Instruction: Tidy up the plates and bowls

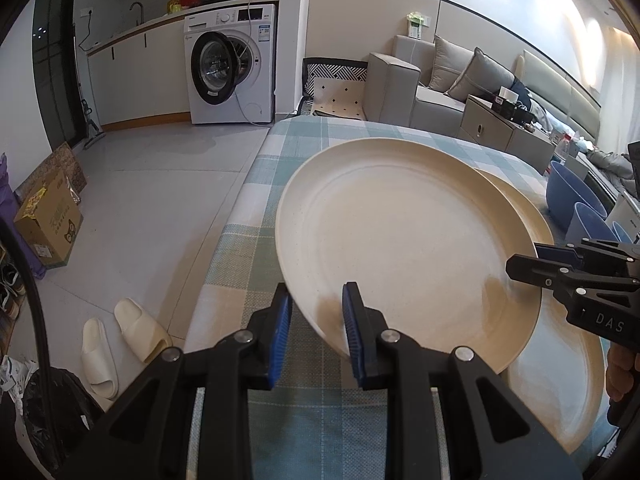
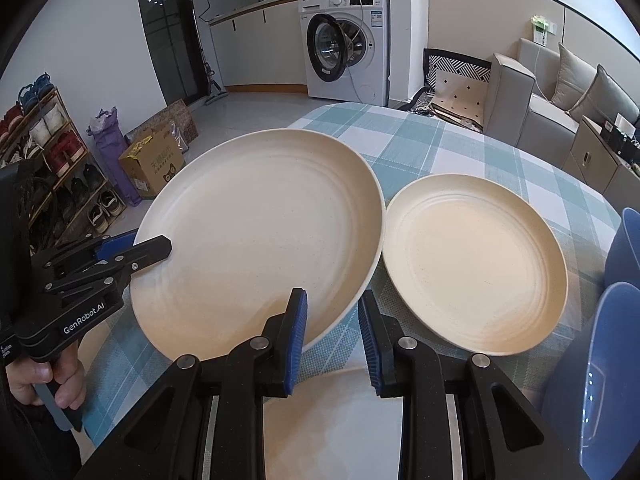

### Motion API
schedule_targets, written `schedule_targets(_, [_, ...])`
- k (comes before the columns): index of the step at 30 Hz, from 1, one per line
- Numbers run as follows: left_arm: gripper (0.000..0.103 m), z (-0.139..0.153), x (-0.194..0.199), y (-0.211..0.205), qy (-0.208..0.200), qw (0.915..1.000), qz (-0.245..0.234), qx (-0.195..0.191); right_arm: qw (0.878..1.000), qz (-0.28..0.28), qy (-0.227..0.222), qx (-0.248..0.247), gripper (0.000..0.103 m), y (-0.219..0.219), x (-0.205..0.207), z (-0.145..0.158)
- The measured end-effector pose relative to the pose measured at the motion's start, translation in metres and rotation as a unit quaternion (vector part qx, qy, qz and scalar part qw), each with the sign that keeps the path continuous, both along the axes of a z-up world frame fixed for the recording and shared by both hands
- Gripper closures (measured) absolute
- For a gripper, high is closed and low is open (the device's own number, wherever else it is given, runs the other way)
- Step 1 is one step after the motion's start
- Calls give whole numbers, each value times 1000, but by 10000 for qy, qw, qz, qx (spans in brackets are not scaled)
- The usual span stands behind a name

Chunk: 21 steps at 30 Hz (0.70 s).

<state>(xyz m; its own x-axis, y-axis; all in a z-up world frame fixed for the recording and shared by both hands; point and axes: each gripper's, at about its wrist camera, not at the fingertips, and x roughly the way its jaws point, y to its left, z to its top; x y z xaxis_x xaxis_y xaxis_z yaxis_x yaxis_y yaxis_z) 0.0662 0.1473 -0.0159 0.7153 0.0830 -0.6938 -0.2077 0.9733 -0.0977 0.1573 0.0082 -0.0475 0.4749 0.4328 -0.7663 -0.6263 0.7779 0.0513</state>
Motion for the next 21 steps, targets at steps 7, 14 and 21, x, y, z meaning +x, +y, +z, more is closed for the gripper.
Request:
schedule_targets(7, [79,11,-5,-7,-94,9999,-125,17,9998,-98,-69,135,76,-16,-10,8])
schedule_targets(14, [79,17,-7,-16,-136,9996,-252,45,9996,-192,-88,204,76,-30,-16,15])
schedule_targets(21, [79,21,-5,-28,-130,9992,-367,72,9992,-288,-132,234,76,-45,-25,19])
